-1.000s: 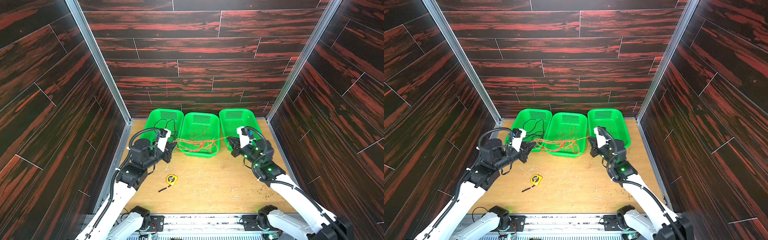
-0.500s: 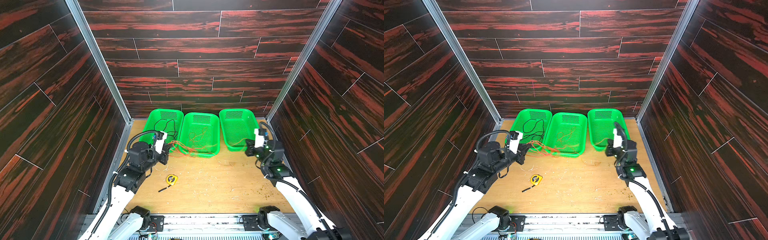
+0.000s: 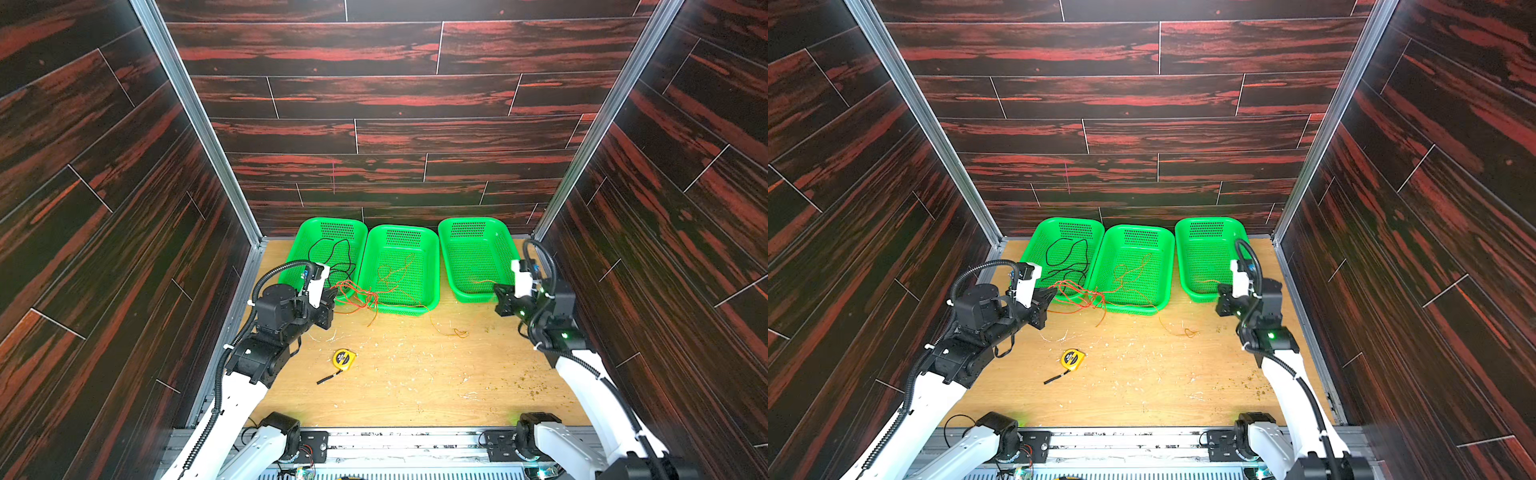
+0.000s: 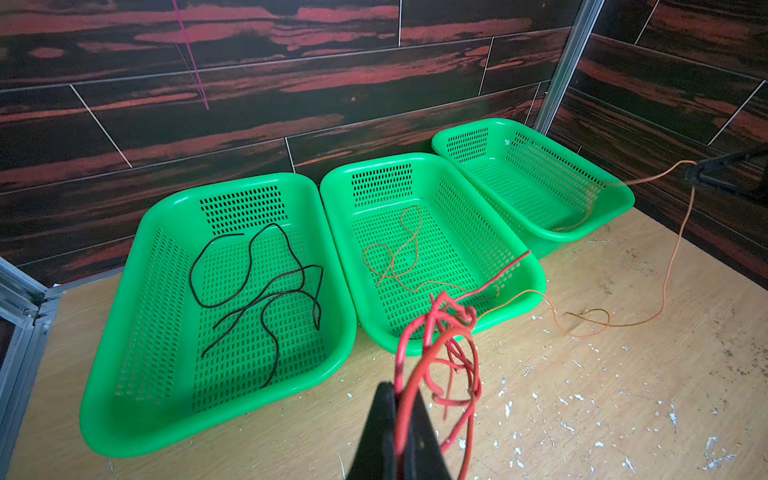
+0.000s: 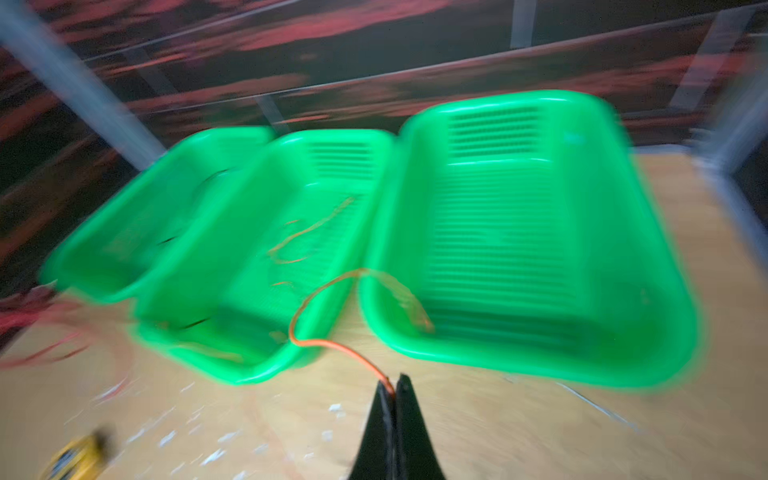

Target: Untangle the cables

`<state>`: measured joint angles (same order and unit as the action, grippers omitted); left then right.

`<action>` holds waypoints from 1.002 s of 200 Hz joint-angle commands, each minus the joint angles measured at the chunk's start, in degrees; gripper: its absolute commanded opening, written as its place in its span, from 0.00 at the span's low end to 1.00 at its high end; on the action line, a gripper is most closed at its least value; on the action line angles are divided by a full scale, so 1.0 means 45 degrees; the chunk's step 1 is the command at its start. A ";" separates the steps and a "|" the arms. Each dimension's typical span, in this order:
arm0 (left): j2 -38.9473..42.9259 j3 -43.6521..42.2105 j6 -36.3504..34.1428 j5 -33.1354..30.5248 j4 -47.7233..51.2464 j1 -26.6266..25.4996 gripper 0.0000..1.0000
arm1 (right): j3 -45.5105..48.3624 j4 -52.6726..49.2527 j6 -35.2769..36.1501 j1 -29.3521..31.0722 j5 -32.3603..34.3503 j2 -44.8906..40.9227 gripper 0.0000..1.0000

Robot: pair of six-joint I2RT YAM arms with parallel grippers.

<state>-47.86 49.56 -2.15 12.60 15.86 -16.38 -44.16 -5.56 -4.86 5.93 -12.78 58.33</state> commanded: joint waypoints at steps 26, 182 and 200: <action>0.0025 -0.0281 -0.0039 0.0168 -0.0533 0.0059 0.00 | -0.0084 -0.0460 0.0405 0.2842 -0.0115 0.2022 0.00; 0.0195 -0.0583 0.0223 0.0616 -0.0789 0.0060 0.00 | 0.0262 0.5109 -0.1233 0.5046 -0.0968 0.7718 0.40; 0.0244 -0.0620 0.0234 0.0651 -0.0747 0.0061 0.00 | 0.0234 0.5407 -0.1427 0.5097 -0.1106 0.8037 0.42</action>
<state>-47.90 47.66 -1.02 14.55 13.61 -16.38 -42.24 14.17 -9.47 28.25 -15.79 91.83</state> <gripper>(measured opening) 0.072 0.417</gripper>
